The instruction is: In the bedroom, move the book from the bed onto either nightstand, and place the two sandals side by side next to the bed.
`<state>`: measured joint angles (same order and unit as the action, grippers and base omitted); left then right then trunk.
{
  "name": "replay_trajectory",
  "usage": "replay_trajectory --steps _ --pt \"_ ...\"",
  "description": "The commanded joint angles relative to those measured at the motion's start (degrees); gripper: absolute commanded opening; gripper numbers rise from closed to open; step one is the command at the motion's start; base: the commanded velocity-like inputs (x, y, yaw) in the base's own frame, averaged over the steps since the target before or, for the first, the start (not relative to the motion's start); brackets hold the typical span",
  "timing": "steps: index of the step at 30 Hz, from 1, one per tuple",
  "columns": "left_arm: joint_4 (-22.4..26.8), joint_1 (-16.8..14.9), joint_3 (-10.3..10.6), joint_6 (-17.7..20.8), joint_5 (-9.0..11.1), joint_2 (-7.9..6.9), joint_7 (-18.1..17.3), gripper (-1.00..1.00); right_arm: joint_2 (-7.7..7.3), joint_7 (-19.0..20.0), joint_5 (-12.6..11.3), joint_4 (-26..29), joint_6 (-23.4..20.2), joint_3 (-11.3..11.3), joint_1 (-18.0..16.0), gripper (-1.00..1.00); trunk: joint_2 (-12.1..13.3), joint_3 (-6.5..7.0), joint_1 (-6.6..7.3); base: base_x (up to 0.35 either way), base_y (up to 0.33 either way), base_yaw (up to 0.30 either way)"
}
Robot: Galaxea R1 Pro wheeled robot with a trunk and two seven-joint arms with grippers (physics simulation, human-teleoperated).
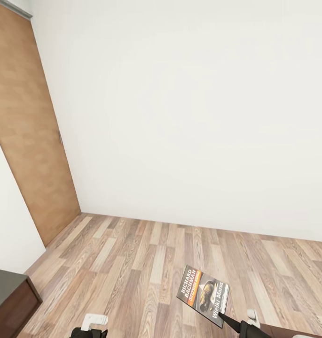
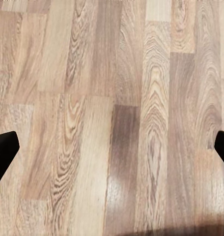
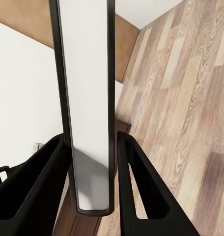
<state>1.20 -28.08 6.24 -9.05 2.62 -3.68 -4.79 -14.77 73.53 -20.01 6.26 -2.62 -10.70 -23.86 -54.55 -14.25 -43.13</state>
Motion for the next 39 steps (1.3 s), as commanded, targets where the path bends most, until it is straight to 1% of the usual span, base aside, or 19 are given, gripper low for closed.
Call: replay_trajectory --steps 1,7,12,18,20,21,24,25,26,27,28,29,32,34,39 --pt "-0.1 0.0 0.4 -0.2 0.3 -0.02 -0.1 1.0 0.01 0.2 0.3 0.0 -0.3 -0.5 0.0 -1.0 -0.1 0.02 -0.01 0.0 0.0 0.0" --pt "-0.1 0.0 0.4 -0.2 0.3 -0.03 -0.1 1.0 0.01 0.2 0.3 0.0 -0.3 -0.5 0.0 -1.0 -0.1 0.56 -0.01 0.0 0.0 0.0" --pt "-0.1 0.0 0.4 -0.2 0.3 0.01 -0.1 1.0 0.01 0.2 0.3 0.0 -0.3 -0.5 0.0 -1.0 -0.1 0.68 -0.01 0.0 0.0 0.0" --pt "-0.1 0.0 0.4 -0.2 0.2 1.5 -0.2 1.0 0.04 0.0 0.3 0.0 -0.2 -0.5 0.0 -1.0 -0.1 0.69 -0.01 0.0 0.0 0.0" --pt "-0.1 0.3 0.4 -0.2 0.2 2.22 -0.2 1.0 0.14 -2.1 0.3 0.0 -0.2 -0.5 0.0 -1.0 -0.1 0.69 -0.01 0.0 0.0 0.0" --pt "-0.1 0.4 0.4 -0.2 0.2 2.73 -0.2 1.0 0.39 -6.4 0.3 -0.1 -0.2 -0.4 0.0 -1.0 -0.1 0.69 -0.01 0.0 0.0 0.0" --pt "-0.1 0.8 0.4 -0.1 0.3 3.84 -0.2 1.0 0.72 -16.4 0.8 -1.5 0.6 -0.4 0.0 -1.0 -0.1 0.69 -0.01 0.0 0.0 0.0" --pt "-0.1 1.6 0.4 -0.1 0.3 4.0 -0.2 1.0 0.76 -18.4 1.6 -2.7 1.5 -0.4 0.1 -1.0 -0.1 0.69 -0.01 0.0 0.0 0.0" --pt "-0.1 2.2 0.4 -0.1 0.3 4.06 -0.2 1.0 0.79 -19.1 2.1 -3.5 2.0 -0.4 0.1 -1.0 -0.1 0.69 -0.01 0.0 0.0 0.0" --pt "0.0 4.8 0.4 -0.2 0.2 4.18 -0.2 1.0 0.79 -20.5 4.5 -6.0 3.3 -0.4 0.1 -1.0 -0.1 0.69 -0.01 0.0 0.0 0.0" --pt "0.0 5.5 0.4 -0.3 0.2 4.2 -0.2 1.0 0.79 -20.8 5.3 -6.7 3.6 -0.4 0.1 -1.0 -0.1 0.69 -0.01 0.0 0.0 0.0" --pt "0.0 6.8 0.4 -0.3 0.1 4.23 -0.2 1.0 0.8 -21.3 6.5 -7.8 4.0 -0.4 0.1 -1.0 -0.1 0.69 -0.01 0.0 0.0 0.0" --pt "0.0 8.4 0.4 -0.4 0.1 4.28 -0.2 1.0 0.83 -21.8 8.0 -9.1 4.6 -0.4 0.1 -1.0 -0.1 0.69 -0.01 0.0 0.0 0.0" --pt "0.0 8.9 0.3 -0.4 0.2 4.24 -0.2 1.0 0.81 -22.0 8.4 -9.5 4.7 -0.4 0.1 -1.0 -0.1 0.69 -0.01 0.0 0.0 0.0" --pt "0.0 9.2 0.2 -0.9 0.4 4.04 -0.2 1.0 0.78 -22.0 8.5 -9.7 4.8 -0.5 0.1 -1.0 -0.1 0.69 -0.01 0.022 0.0 0.0"
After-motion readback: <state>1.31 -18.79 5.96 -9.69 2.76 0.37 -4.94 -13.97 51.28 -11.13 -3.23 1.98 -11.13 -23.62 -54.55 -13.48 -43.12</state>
